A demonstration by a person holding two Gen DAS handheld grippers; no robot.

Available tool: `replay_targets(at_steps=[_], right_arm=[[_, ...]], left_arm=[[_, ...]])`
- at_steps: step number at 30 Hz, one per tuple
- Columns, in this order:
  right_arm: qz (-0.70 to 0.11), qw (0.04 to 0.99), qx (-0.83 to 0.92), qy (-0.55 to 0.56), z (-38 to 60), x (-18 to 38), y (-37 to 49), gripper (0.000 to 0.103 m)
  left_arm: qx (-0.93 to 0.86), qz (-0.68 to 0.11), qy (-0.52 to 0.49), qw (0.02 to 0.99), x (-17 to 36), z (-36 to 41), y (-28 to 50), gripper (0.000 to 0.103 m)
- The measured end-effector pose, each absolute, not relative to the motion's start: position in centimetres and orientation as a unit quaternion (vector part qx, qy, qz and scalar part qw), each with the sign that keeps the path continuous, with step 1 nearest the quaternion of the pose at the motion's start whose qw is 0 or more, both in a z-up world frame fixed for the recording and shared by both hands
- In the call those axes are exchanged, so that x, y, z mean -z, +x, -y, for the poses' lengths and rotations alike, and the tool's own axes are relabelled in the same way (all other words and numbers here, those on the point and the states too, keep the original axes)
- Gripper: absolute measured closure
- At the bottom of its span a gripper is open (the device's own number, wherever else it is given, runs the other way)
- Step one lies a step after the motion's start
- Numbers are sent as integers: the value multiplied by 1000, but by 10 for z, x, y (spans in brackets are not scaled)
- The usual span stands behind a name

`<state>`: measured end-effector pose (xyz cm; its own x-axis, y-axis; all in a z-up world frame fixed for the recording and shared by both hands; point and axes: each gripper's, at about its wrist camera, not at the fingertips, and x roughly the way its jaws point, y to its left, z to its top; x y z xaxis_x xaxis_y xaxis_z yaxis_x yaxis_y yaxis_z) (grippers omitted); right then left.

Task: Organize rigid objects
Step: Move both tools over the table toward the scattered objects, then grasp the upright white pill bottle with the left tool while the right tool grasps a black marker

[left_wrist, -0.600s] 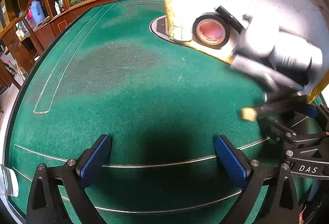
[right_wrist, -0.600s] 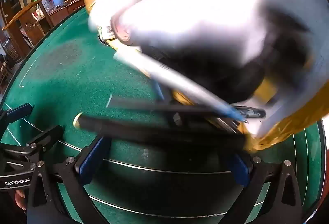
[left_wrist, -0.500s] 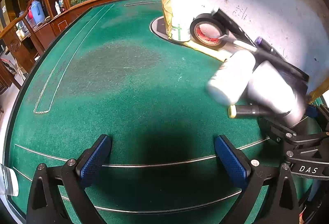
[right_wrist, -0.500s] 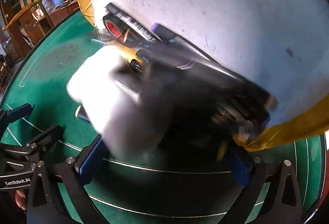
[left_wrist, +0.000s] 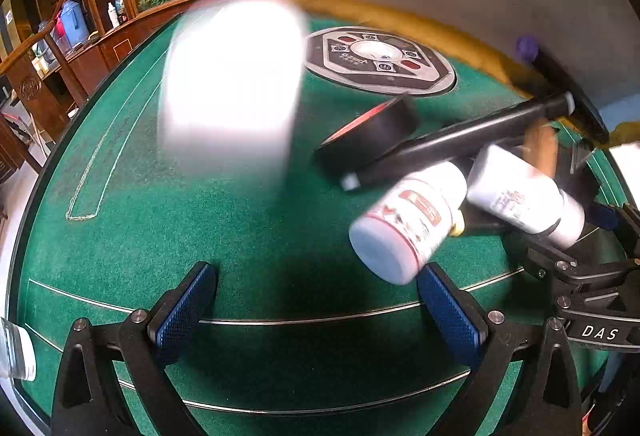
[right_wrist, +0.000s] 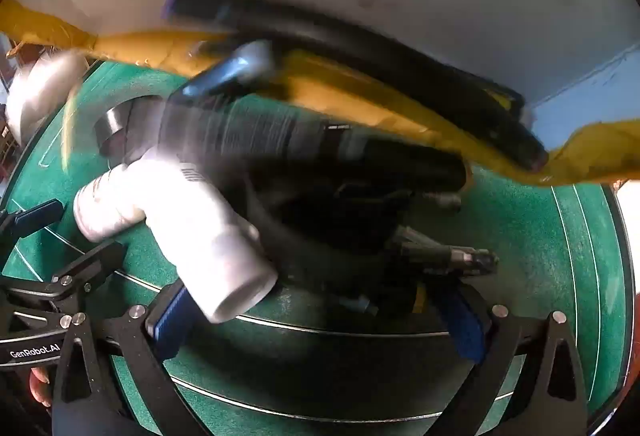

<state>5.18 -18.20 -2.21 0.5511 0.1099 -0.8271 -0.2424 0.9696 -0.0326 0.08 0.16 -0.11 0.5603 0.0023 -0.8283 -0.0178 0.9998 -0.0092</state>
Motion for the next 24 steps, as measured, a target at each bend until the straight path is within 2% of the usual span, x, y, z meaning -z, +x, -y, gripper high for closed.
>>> replay_targets(at_steps=[24], right_arm=[[-463, 878, -101, -65, 179, 21, 51, 0]], left_arm=[[-6, -469, -9, 883, 0, -4, 1, 1]])
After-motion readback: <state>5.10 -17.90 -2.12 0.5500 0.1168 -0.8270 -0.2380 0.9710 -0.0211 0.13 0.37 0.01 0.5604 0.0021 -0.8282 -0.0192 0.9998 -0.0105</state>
